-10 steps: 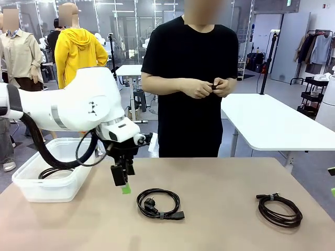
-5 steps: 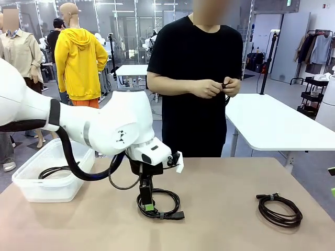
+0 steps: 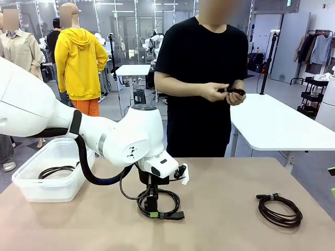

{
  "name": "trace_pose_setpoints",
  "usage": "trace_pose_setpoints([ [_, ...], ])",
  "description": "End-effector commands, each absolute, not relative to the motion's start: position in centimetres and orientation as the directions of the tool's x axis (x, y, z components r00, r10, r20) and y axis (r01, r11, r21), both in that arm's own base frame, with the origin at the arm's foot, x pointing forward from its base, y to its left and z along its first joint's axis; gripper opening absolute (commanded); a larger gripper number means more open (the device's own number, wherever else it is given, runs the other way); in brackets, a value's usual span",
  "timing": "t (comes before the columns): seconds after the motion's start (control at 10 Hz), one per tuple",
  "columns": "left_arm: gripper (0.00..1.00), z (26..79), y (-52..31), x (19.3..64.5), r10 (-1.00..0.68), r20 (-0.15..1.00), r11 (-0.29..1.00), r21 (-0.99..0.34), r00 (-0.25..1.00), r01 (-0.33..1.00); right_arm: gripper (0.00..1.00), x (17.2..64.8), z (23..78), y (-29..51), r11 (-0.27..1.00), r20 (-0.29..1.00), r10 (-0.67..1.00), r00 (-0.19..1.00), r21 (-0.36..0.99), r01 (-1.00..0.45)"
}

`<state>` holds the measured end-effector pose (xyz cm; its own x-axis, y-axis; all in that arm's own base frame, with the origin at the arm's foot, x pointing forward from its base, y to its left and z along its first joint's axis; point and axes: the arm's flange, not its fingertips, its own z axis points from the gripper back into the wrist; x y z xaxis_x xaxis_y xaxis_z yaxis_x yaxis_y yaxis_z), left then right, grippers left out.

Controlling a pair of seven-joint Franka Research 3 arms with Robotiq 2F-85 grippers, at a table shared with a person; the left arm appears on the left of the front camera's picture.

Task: Organize and store the cables.
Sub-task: Place the Power Cable into the Organizing box.

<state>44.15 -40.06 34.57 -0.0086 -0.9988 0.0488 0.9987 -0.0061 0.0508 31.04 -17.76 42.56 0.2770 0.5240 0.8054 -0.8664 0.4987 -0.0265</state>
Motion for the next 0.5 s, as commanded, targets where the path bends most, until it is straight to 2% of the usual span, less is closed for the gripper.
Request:
trace_pose_setpoints([
  [0.0,1.00,33.8,-41.7,44.4,-0.998,0.057,0.009,0.067,0.005,0.998,1.00,31.2,42.8,-17.7,0.506,0.812,0.509,0.286,-0.013,-0.863],
  [0.4,1.00,31.7,-42.6,44.6,-0.999,0.051,0.002,0.070,-0.002,0.998,1.00,31.2,42.8,-17.7,0.506,0.812,0.509,0.286,-0.013,-0.863],
])
